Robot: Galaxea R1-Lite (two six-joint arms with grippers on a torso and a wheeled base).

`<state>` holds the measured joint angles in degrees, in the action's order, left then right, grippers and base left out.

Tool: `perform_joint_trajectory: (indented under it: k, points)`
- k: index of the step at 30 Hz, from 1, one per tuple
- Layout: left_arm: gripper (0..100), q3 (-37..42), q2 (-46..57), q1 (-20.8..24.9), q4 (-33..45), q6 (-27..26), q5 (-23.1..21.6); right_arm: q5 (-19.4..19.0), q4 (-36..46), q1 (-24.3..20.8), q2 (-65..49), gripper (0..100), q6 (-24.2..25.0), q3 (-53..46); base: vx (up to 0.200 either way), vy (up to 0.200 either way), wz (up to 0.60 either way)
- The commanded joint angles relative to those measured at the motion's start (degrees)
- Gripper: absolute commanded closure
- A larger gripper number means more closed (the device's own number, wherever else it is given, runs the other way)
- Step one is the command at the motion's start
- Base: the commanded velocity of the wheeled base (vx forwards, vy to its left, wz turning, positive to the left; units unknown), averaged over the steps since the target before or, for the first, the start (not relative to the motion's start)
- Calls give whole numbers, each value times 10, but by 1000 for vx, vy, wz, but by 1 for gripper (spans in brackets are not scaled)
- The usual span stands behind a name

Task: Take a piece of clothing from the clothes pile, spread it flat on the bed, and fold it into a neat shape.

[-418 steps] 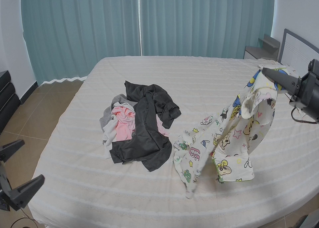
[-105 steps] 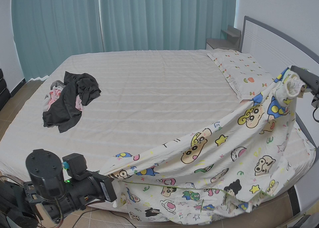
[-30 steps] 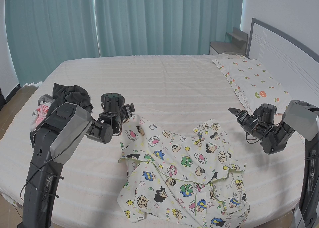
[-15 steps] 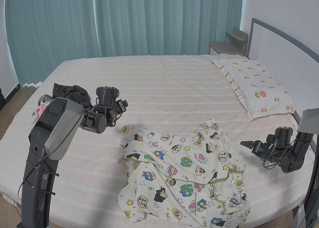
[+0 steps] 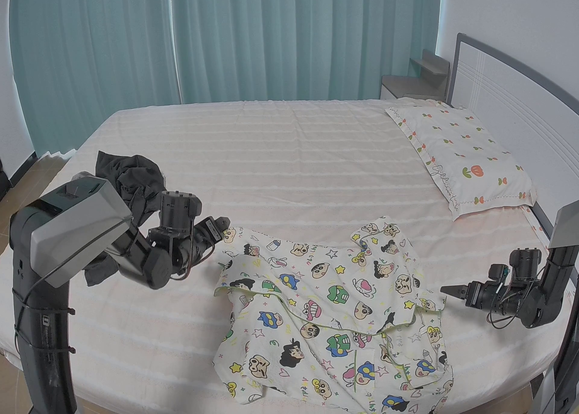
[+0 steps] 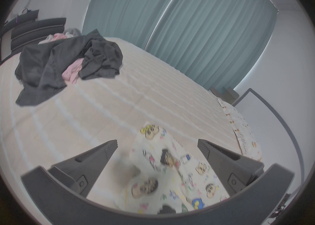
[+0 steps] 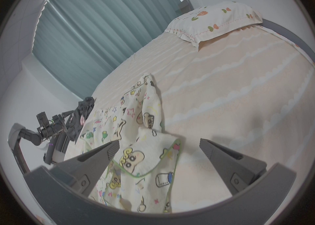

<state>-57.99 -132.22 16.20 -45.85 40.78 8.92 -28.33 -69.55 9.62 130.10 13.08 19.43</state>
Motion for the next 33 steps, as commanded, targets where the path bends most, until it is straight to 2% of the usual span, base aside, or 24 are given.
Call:
perform_joint_trajectory:
  k: [1, 5, 8, 12, 13, 15, 18, 20, 21, 22, 24, 25, 26, 33]
  points:
    - [0, 325, 123, 52, -224, 120, -40, -45, -5, 6, -1, 0, -172, -110, 0, 0, 0]
    - [0, 339, 114, 62, -237, 141, -39, -53, -5, 6, -1, 0, -191, -114, 0, 0, 0]
    - [0, 343, 99, 62, -246, 150, -40, -65, -5, 4, -2, 0, -187, -108, 0, 0, 0]
    - [0, 350, 73, 62, -268, 150, -40, -103, -4, -2, -2, 0, -177, -108, 0, 0, 0]
    - [0, 354, 56, 62, -287, 150, -40, -125, -5, -12, -3, 0, -153, -107, 0, 0, 0]
    - [0, 356, 35, 62, -314, 150, -39, -138, -7, -29, -5, 0, -115, -106, 0, 0, 0]
    - [0, 363, 20, 62, -340, 149, -39, -139, -18, -44, -5, 0, -89, -99, 0, 0, 0]
    - [0, 370, 7, 62, -367, 148, -39, -139, -46, -52, -5, 0, -47, -94, 0, 0, 0]
    - [0, 371, 6, 62, -369, 148, -39, -139, -50, -54, -5, 0, -42, -94, 0, 0, 0]
    - [0, 374, 6, 62, -378, 148, -39, -139, -73, -63, -1, 0, -3, -91, 0, 0, 0]
    - [0, 374, 6, 62, -381, 148, -39, -136, -100, -73, 5, 0, 38, -78, 0, 0, 0]
    - [0, 374, 6, 62, -381, 148, -39, -136, -100, -73, 5, 0, 38, -78, 0, 0, 0]
    - [0, 373, 6, 63, -381, 147, -39, -130, -118, -79, 12, 0, 69, -72, 0, 0, 0]
    - [0, 372, 6, 63, -381, 147, -39, -126, -120, -83, 24, 0, 82, -64, 0, 0, 0]
